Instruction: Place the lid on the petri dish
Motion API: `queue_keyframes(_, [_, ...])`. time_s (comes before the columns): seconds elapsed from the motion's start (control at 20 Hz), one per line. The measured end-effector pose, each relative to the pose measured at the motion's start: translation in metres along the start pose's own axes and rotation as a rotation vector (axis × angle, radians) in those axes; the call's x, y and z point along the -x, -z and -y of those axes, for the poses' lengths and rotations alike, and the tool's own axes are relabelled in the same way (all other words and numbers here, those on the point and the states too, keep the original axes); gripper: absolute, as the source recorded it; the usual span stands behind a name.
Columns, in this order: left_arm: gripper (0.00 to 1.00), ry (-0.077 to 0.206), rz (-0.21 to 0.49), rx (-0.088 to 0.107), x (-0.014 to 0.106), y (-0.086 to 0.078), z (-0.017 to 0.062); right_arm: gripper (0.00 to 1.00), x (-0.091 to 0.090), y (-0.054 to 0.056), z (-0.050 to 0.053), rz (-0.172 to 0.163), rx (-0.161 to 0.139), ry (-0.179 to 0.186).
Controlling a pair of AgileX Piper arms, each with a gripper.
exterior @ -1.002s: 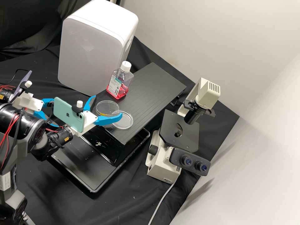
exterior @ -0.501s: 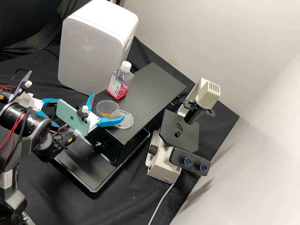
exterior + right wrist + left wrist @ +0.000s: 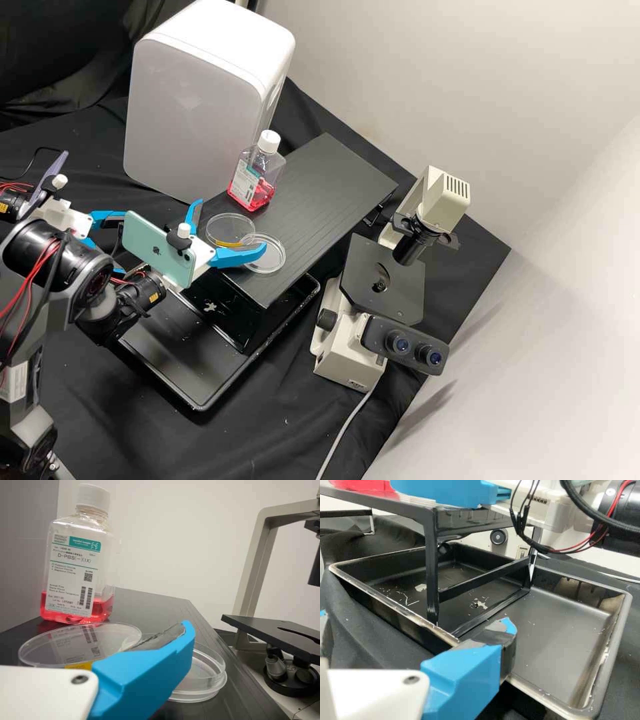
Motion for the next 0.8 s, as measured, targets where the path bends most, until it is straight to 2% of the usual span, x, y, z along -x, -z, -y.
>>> queue_keyframes(0.8, [1.00,0.008,-0.002,0.003,-0.0017,0.0014,0.0026,0.00,0.0000,0.0000,0.0000,0.000,0.000,0.000])
